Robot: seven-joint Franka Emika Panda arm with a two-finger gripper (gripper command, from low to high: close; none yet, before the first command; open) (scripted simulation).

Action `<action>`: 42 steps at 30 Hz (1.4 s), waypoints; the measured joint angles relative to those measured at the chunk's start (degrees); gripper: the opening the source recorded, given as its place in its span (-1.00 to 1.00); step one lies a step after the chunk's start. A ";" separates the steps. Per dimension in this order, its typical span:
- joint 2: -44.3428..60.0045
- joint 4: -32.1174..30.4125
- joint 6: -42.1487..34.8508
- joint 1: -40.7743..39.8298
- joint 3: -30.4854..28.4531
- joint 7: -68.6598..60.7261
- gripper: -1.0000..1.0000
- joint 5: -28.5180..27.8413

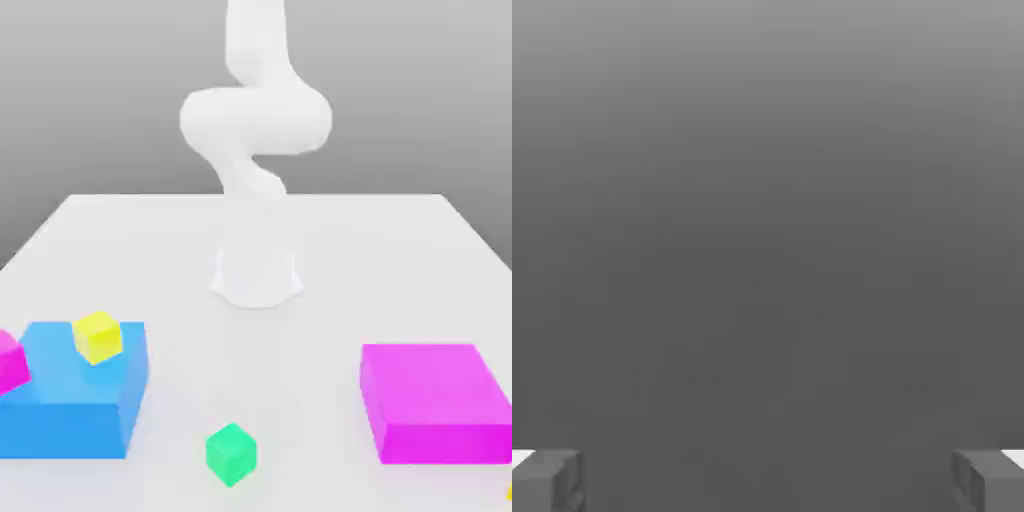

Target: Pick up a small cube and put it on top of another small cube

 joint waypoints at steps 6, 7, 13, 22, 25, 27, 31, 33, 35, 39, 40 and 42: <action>12.77 1.78 2.79 2.37 3.54 -1.82 0.00 -1.34; 14.84 2.07 3.24 2.74 4.16 -2.08 0.00 -1.61; 27.27 3.81 5.93 5.08 7.81 -3.23 0.00 -3.74; 46.12 6.46 9.82 10.76 11.71 -4.05 0.00 -8.31; 52.43 7.34 11.14 12.37 12.59 -4.31 0.00 -9.83; 56.62 7.94 12.00 13.70 13.14 -4.55 0.00 -10.76; 64.99 9.12 13.73 16.50 14.20 -5.15 0.00 -12.45; 69.16 9.93 15.62 17.81 13.76 -4.82 0.00 -13.61; 73.30 10.93 18.41 19.10 12.42 -3.94 0.00 -15.04; 75.26 11.42 19.81 19.70 11.69 -3.47 -1.00 -15.72; 75.26 11.42 19.81 19.70 11.70 -3.49 -1.00 -15.70; 76.23 11.67 20.51 20.01 11.33 -3.26 -1.00 -16.03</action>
